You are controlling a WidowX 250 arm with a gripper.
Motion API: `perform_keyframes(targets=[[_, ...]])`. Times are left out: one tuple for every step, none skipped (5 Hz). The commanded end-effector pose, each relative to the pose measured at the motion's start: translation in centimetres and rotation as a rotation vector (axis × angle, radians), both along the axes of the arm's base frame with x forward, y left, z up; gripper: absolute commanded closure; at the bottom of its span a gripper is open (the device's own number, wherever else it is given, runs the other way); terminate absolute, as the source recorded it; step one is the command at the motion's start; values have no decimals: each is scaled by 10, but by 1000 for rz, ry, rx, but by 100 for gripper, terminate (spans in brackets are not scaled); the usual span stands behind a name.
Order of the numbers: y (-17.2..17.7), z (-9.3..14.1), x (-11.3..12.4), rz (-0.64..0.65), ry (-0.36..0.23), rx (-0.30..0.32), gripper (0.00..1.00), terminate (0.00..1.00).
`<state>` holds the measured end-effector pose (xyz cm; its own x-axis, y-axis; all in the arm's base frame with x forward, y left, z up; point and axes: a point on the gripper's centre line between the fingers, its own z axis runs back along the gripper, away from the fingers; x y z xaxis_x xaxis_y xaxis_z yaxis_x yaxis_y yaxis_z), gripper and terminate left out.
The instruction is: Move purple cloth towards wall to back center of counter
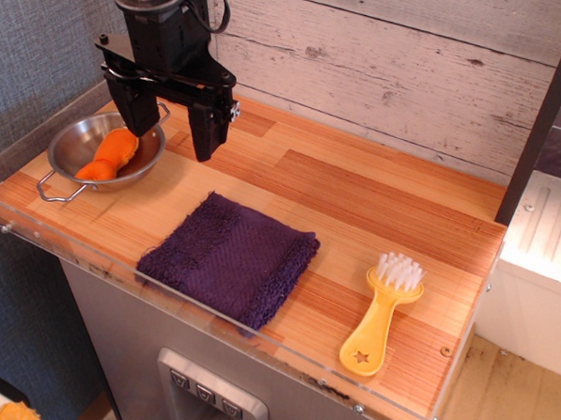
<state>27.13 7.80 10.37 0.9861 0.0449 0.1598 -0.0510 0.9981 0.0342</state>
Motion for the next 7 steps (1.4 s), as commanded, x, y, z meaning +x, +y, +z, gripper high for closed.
perform_keyframes(targets=[[0, 0, 0, 0, 0, 0, 0, 0], [-16, -9, -9, -32, 14, 2, 0, 0], [-27, -21, -18, -50, 32, 5, 0, 0], [-33, -37, -23, -52, 45, 6, 0, 0], [-38, -57, -19, -50, 65, 2, 0, 0], [-44, -67, -11, -67, 76, 2, 0, 0], [-53, -74, -6, -86, 71, -1, 0, 0]])
